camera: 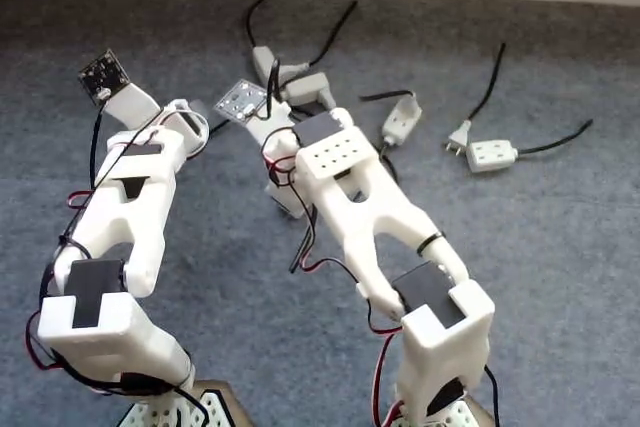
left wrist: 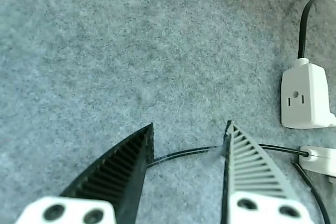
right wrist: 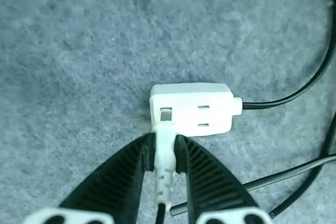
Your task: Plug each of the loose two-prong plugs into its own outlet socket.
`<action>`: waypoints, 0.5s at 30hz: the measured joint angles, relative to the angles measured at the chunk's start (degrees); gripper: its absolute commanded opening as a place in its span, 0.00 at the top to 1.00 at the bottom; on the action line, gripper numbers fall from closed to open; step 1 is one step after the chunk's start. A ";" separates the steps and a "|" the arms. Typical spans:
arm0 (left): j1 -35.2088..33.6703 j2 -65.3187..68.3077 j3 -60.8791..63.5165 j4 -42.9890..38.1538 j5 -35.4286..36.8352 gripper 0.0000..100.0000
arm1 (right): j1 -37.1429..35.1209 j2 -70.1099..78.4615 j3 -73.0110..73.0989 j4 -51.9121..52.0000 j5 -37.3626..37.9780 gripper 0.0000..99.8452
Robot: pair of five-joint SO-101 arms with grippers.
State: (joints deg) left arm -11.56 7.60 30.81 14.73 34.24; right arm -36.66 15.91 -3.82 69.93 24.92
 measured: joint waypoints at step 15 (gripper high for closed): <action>0.00 0.00 0.00 0.00 0.00 0.78 | -0.09 0.00 0.18 0.70 1.05 0.96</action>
State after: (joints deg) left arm -11.56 7.60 30.81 14.73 34.24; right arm -36.75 15.91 -3.65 70.64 25.98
